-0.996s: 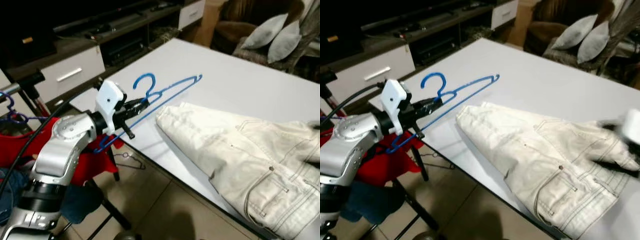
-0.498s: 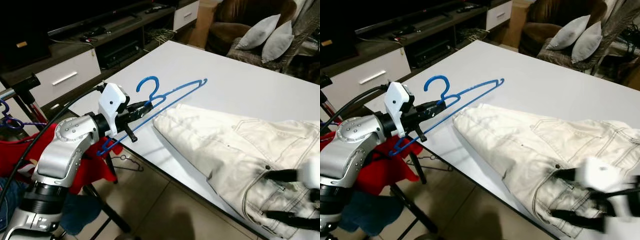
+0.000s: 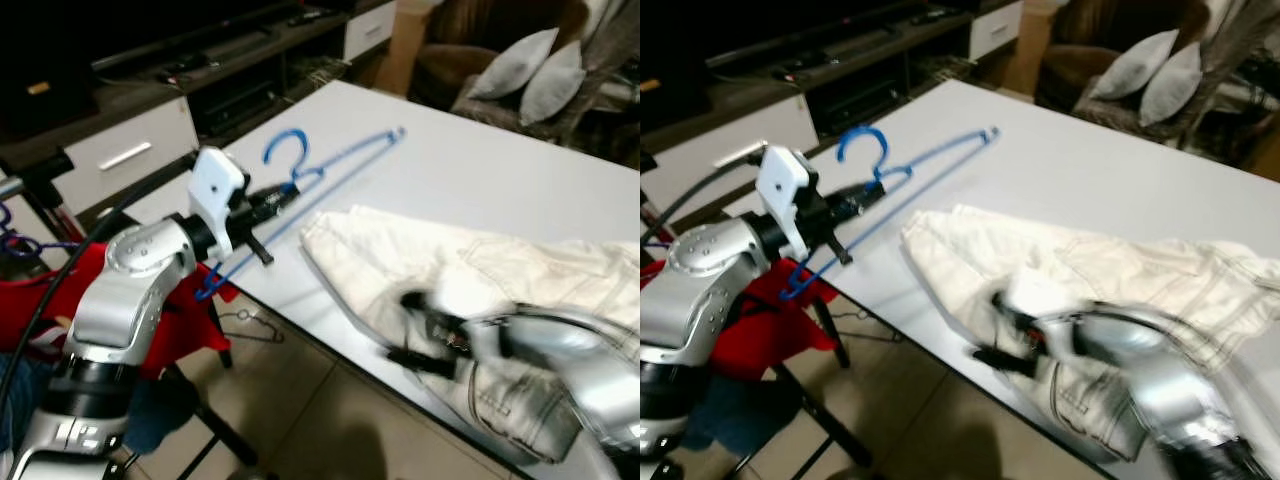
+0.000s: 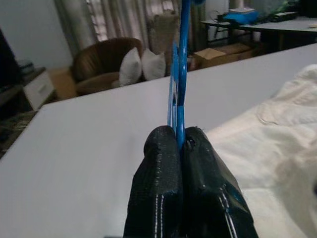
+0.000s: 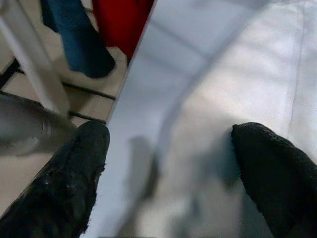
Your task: Hang hanger
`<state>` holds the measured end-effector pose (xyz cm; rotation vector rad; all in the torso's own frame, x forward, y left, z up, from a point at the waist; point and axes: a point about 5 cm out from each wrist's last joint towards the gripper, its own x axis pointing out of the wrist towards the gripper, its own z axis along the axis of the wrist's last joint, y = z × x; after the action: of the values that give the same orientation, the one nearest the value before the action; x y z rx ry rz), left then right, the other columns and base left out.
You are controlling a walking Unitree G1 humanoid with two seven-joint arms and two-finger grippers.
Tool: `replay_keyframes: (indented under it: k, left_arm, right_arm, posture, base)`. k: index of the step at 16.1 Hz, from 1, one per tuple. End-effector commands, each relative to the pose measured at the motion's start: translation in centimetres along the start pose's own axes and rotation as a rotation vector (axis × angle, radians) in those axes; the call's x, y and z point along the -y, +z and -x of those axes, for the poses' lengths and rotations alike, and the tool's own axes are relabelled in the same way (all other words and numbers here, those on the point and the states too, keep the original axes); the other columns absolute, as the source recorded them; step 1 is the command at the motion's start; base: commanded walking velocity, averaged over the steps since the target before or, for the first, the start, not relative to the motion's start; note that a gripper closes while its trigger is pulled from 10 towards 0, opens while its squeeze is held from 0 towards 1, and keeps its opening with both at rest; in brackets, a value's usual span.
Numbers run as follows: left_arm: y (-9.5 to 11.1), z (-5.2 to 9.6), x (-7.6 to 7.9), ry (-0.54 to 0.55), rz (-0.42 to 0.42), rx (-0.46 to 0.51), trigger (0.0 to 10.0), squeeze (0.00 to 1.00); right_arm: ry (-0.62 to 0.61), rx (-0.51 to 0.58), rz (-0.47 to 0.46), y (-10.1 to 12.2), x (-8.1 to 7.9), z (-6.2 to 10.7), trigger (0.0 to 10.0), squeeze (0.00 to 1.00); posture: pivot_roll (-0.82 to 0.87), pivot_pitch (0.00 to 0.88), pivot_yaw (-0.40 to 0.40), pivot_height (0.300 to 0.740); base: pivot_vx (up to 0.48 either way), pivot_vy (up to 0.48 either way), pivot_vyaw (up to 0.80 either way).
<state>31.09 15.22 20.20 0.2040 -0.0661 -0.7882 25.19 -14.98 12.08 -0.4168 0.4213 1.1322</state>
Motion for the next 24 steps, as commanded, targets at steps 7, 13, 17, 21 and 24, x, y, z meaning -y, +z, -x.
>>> replay_keyframes:
  k: [7, 13, 17, 21, 24]
  left_arm:
    - [1.9, -0.3, -2.3, 0.146, 0.001, 0.094, 10.0, 0.00]
    - [-1.3, -0.5, 0.1, -0.020, -0.032, -0.049, 10.0, 0.00]
    - [-2.2, -0.2, 0.4, -0.043, -0.031, -0.089, 10.0, 0.00]
    - [-2.0, -0.2, 0.8, -0.073, -0.023, -0.087, 10.0, 0.00]
    - [-2.1, 0.0, 1.2, -0.107, -0.021, -0.100, 10.0, 0.00]
  right_arm:
    - [-0.430, 0.234, -0.051, 5.4, 8.2, -2.5, 10.0, 0.00]
    - [-0.176, -0.073, 0.173, 1.2, 5.3, 8.4, 10.0, 0.00]
    - [-0.147, -0.209, 0.163, 0.1, 3.8, 12.6, 10.0, 0.00]
    - [-0.017, -0.224, 0.079, -1.0, 0.7, 11.3, 10.0, 0.00]
    - [0.048, -0.171, 0.019, -1.8, -0.7, 8.3, 10.0, 0.00]
  posture:
    - [-0.05, 0.000, 0.014, 0.740]
    - [-0.07, 0.000, 0.032, 0.740]
    - [-0.07, 0.000, 0.039, 0.740]
    - [-0.07, 0.000, 0.039, 0.740]
    - [-0.07, 0.000, 0.036, 0.740]
  base:
    - [0.000, 0.000, 0.00]
    - [0.000, 0.000, 0.00]
    - [0.000, 0.000, 0.00]
    - [0.000, 0.000, 0.00]
    - [0.000, 0.000, 0.00]
